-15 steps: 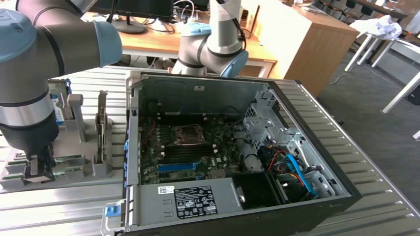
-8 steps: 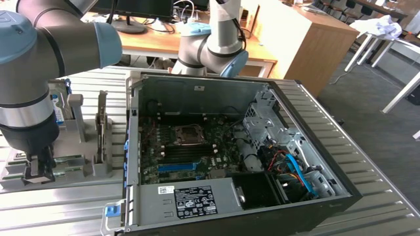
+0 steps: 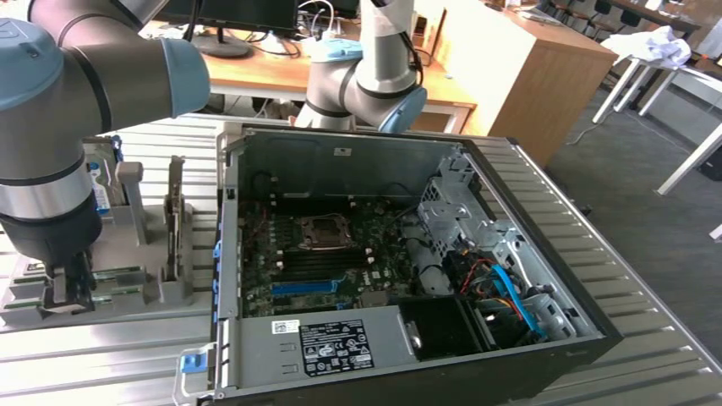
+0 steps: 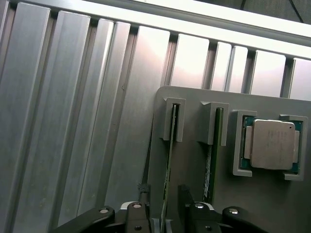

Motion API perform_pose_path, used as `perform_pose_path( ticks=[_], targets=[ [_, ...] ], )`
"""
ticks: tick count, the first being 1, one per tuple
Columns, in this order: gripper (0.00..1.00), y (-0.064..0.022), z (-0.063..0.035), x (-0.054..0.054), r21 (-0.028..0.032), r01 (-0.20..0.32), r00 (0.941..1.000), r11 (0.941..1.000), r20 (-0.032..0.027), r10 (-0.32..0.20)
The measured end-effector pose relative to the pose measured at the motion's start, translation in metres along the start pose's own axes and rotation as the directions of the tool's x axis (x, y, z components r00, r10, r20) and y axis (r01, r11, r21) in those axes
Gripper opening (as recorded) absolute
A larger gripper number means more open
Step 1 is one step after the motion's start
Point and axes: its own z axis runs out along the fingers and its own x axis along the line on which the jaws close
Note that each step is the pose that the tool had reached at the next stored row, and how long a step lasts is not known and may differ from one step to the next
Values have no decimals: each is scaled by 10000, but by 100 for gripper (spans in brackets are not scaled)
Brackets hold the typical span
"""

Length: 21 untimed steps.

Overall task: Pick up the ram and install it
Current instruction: 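Pick up the ram and move it above insertion slot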

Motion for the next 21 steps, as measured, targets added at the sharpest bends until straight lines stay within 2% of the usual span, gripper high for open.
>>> perform_pose_path(
  ticks=[2,3,4,5,7,21],
  targets=[
    [27,0,0,0,0,-1,10000,10000,0,1],
    [27,0,0,0,0,-1,10000,10000,0,1],
    [22,0,0,0,0,-1,10000,10000,2,1],
    [22,0,0,0,0,-1,10000,10000,0,1],
    [13,0,0,0,0,-1,10000,10000,0,1],
    [13,0,-11,-1,0,-1,10000,10000,-4,1]
  ],
)
